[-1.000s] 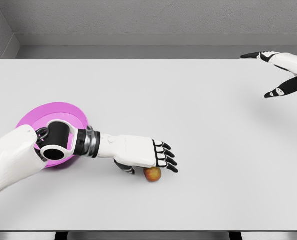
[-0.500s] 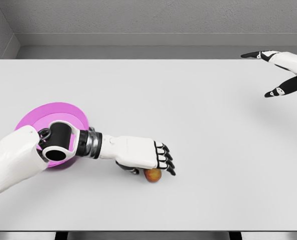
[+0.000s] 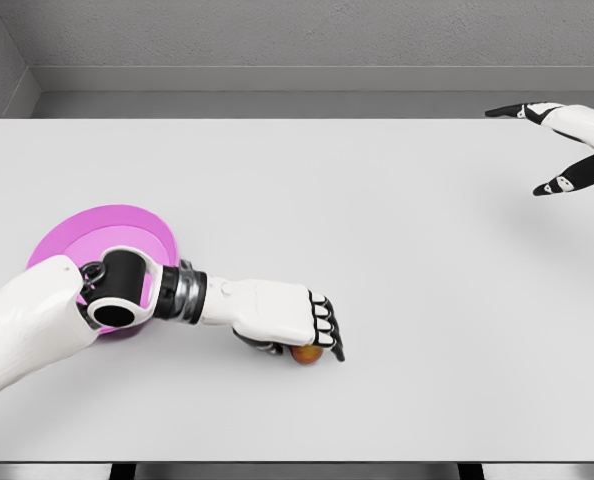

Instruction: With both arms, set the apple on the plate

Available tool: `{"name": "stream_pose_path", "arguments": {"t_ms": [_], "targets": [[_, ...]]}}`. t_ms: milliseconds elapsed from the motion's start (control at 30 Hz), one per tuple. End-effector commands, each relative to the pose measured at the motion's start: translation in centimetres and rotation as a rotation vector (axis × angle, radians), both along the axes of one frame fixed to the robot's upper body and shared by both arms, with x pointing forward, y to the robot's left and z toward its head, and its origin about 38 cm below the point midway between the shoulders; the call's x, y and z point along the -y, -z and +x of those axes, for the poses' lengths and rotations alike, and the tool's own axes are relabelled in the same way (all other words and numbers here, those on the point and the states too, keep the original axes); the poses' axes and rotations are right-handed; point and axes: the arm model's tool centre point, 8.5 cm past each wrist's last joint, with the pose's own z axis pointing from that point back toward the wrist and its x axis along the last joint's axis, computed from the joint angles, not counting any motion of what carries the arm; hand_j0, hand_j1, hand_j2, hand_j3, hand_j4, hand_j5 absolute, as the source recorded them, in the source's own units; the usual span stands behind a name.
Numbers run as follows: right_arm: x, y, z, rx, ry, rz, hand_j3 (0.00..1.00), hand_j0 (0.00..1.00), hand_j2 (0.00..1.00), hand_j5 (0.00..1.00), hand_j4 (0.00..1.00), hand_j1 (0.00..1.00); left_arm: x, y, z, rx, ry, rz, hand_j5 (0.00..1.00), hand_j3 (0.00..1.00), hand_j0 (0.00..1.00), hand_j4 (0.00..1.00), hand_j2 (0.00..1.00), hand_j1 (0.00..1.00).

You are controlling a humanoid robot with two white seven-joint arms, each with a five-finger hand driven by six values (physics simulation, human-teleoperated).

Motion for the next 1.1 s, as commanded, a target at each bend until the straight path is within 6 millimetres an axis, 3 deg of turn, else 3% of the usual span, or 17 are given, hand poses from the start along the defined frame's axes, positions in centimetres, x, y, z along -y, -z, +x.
{"name": "stream_pose_path", "arguments": {"t_ms": [0, 400, 767, 900, 967, 1067], "targets": [[0.1, -0.1, 0.0, 0.0, 0.003, 0.007, 1.0, 1.0, 1.0, 1.0, 1.0, 1.0, 0.0, 0.0, 0.0, -0.005, -0.002, -0.002, 0.76, 0.76, 0.76, 0.76, 0.76, 0.76], [-0.2, -0.6, 0.1, 0.013, -0.005, 0.006, 1.0, 1.0, 1.0, 1.0, 1.0, 1.0, 0.0, 0.0, 0.0, -0.006, -0.002, 0.0, 0.55, 0.55, 0.55, 0.55, 0.55, 0.55], [-0.6, -0.9, 0.1, 0.02, -0.017, 0.005, 1.0, 1.0, 1.0, 1.0, 1.0, 1.0, -0.2, -0.2, 0.2, 0.001, -0.005, 0.0, 0.44, 0.44, 0.44, 0.44, 0.44, 0.44], [-0.6, -1.0, 0.1, 0.022, -0.018, 0.004, 1.0, 1.0, 1.0, 1.0, 1.0, 1.0, -0.6, -1.7, 1.1, 0.034, -0.014, -0.007, 0.42, 0.42, 0.42, 0.42, 0.42, 0.42], [-0.6, -0.9, 0.1, 0.019, -0.017, 0.004, 1.0, 1.0, 1.0, 1.0, 1.0, 1.0, -2.5, -2.8, 2.1, 0.043, -0.06, -0.011, 0.4, 0.4, 0.4, 0.4, 0.4, 0.4], [-0.6, -1.0, 0.1, 0.023, -0.017, 0.004, 1.0, 1.0, 1.0, 1.0, 1.0, 1.0, -9.3, -6.7, 4.4, 0.071, -0.218, -0.03, 0.39, 0.39, 0.39, 0.39, 0.39, 0.39]]}}
